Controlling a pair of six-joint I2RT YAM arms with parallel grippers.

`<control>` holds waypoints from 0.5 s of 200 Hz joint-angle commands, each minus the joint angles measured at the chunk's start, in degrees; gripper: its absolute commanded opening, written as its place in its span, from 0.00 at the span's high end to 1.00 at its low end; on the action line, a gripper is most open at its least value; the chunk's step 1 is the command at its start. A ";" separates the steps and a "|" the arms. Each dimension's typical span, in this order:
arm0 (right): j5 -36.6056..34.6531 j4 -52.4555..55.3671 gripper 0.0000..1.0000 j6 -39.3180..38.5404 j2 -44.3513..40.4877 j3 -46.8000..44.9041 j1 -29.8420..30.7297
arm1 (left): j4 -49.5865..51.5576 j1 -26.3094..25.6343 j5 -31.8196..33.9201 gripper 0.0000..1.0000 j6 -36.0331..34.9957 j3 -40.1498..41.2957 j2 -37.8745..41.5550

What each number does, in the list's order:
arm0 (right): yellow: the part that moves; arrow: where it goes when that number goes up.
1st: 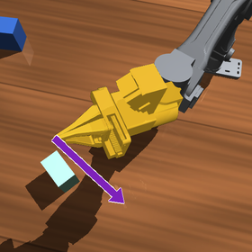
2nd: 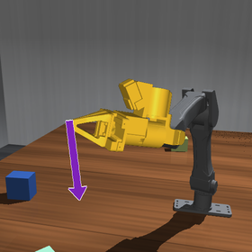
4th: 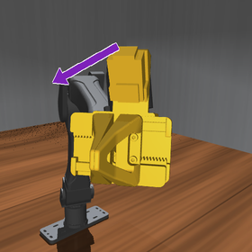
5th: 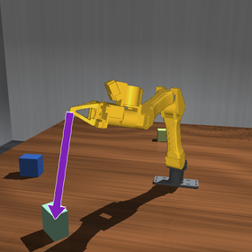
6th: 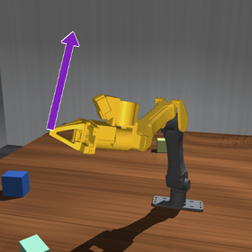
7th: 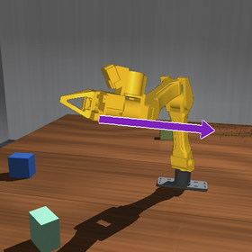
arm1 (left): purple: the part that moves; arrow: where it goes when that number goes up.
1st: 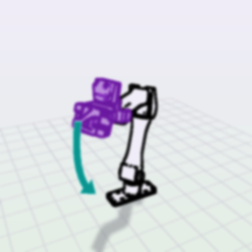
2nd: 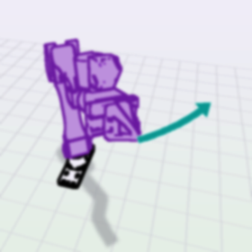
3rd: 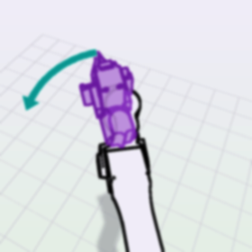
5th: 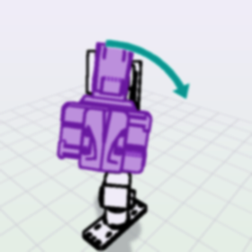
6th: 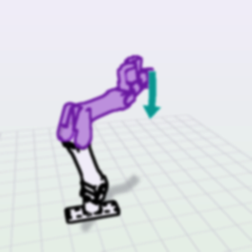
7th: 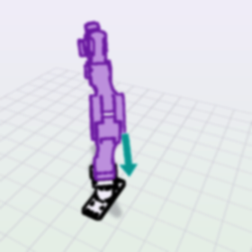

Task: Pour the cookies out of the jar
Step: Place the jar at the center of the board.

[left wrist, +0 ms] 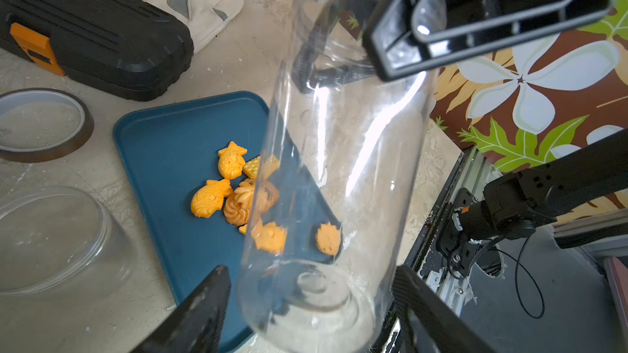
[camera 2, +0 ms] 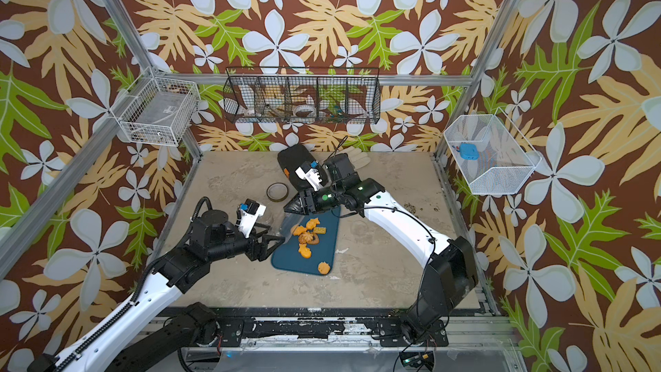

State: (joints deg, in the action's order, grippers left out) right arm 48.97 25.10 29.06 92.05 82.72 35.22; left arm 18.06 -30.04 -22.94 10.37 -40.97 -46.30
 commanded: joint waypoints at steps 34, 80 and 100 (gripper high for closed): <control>-0.28 0.02 0.36 -2.05 -1.06 -0.87 -2.26 | -0.06 0.09 1.53 0.00 1.22 -1.63 -1.92; -5.03 10.15 0.36 -10.06 -0.24 2.80 -8.43 | -2.17 0.25 2.40 0.00 8.69 -1.79 -1.10; -12.53 14.46 0.36 -16.54 -0.04 3.86 -10.35 | -5.49 0.25 1.79 0.00 16.76 0.75 -0.61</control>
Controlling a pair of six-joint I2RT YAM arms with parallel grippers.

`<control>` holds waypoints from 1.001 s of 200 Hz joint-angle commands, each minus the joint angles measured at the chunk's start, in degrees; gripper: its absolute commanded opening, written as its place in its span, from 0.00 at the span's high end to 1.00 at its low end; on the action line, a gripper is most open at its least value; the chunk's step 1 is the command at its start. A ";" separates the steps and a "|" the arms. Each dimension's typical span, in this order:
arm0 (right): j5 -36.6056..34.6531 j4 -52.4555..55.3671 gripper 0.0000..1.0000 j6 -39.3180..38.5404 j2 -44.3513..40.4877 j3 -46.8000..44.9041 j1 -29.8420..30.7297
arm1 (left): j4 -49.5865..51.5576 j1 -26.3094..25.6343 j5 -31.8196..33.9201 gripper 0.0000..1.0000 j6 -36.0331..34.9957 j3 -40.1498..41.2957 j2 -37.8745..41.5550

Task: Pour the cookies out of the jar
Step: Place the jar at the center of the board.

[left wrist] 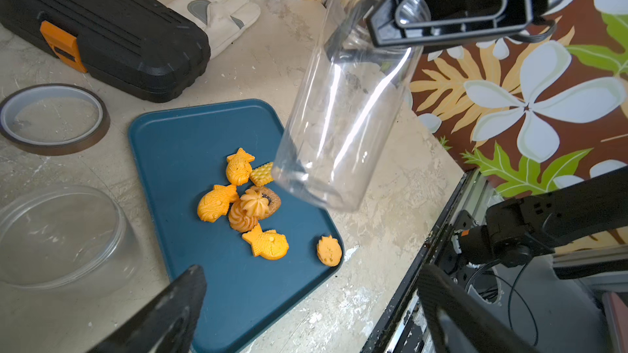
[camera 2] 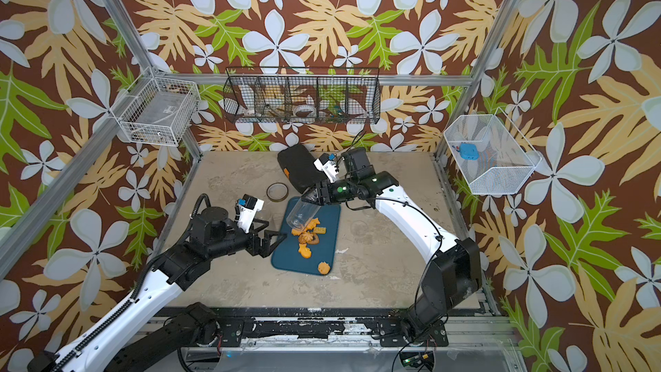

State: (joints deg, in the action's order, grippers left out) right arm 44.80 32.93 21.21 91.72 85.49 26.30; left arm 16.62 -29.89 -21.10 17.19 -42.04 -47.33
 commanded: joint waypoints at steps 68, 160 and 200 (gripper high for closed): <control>-33.66 2.79 0.35 -18.31 2.27 -2.73 -1.80 | -5.43 0.10 0.10 0.00 25.26 11.79 10.59; -46.21 -6.85 0.33 -21.76 13.46 2.80 -3.21 | 6.10 0.05 1.59 0.00 21.13 7.81 13.39; -44.86 -7.92 0.33 -22.31 20.58 9.20 -3.35 | 10.06 0.10 3.33 0.00 21.12 7.94 16.59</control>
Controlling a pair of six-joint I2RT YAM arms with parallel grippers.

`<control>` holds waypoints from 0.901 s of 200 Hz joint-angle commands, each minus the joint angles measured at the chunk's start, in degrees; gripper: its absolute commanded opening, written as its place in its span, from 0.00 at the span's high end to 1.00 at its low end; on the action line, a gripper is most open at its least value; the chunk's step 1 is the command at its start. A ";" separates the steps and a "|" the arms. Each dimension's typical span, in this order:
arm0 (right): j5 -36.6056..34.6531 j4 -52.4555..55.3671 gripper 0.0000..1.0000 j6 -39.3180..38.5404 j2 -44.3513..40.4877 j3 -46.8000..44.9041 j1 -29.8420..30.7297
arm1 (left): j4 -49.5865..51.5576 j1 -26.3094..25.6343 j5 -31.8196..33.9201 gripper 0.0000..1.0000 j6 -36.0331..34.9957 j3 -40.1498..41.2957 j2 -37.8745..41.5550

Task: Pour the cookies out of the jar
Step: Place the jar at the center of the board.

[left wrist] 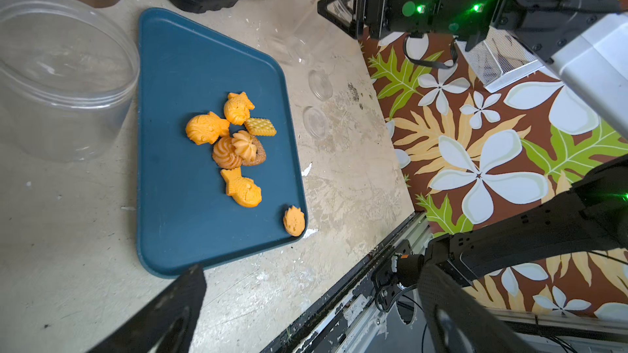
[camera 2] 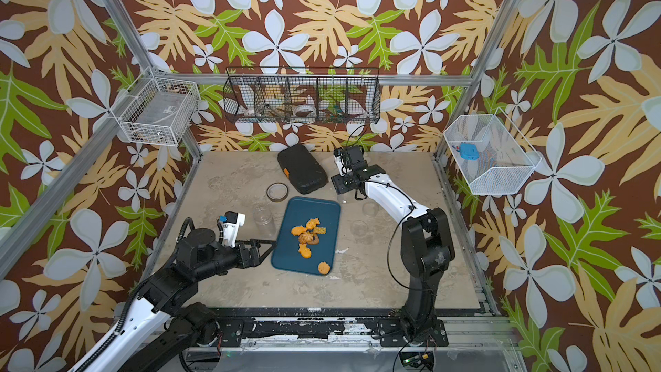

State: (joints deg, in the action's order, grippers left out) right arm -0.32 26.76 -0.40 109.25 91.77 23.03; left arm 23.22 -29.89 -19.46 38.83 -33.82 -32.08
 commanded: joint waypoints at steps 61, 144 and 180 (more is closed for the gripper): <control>3.54 -2.40 0.32 -0.56 9.45 7.44 0.06 | 7.44 0.12 3.88 0.00 -1.62 -0.89 3.43; 5.68 -2.45 0.12 0.96 10.78 7.78 0.07 | 5.57 0.09 4.86 0.00 -3.96 -0.78 1.71; 5.33 -1.88 0.00 1.79 7.40 7.79 0.06 | 4.35 0.09 6.45 0.00 -6.42 -1.64 1.15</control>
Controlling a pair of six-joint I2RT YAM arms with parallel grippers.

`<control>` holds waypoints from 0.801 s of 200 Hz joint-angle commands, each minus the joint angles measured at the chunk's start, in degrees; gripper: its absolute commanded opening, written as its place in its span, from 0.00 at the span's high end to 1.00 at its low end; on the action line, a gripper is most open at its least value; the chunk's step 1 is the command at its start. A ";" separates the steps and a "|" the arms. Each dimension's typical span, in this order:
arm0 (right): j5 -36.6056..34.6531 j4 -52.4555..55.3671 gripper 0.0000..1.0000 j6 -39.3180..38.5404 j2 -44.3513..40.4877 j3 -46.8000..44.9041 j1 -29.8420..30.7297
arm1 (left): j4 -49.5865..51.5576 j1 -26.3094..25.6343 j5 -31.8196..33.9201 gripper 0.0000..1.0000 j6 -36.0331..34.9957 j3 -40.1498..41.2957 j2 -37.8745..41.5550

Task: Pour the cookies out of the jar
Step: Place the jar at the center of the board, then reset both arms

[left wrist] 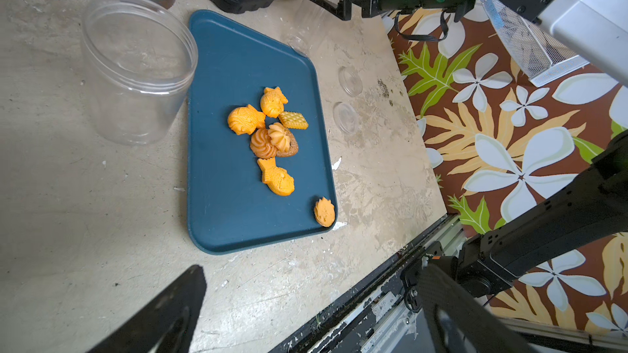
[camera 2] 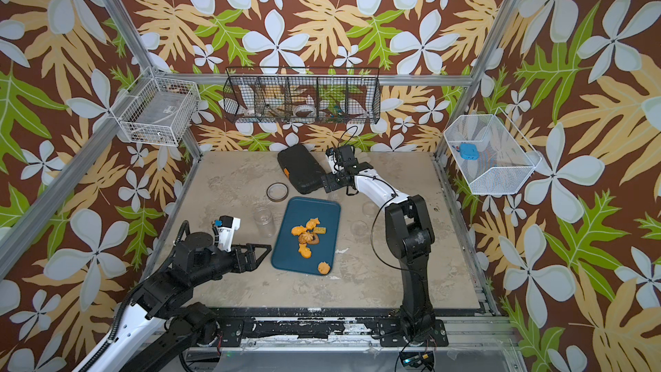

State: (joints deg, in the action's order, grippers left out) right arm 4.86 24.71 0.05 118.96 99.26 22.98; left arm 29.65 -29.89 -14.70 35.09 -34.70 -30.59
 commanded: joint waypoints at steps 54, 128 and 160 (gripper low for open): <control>-1.43 3.50 0.00 4.13 -12.45 1.00 -1.20 | -5.86 0.10 5.91 0.00 -4.66 -2.41 -2.85; 16.83 -19.85 0.00 11.59 -44.25 -42.81 -27.51 | -4.79 0.09 38.19 0.00 -3.39 -5.51 -12.14; 12.67 -30.57 0.00 6.04 -50.76 -55.85 -29.90 | -17.02 0.25 47.30 0.03 -4.14 3.23 -8.90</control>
State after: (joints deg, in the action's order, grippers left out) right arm 16.93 7.94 10.04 69.71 48.66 -6.39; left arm 22.15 -29.82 20.62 31.42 -36.10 -41.47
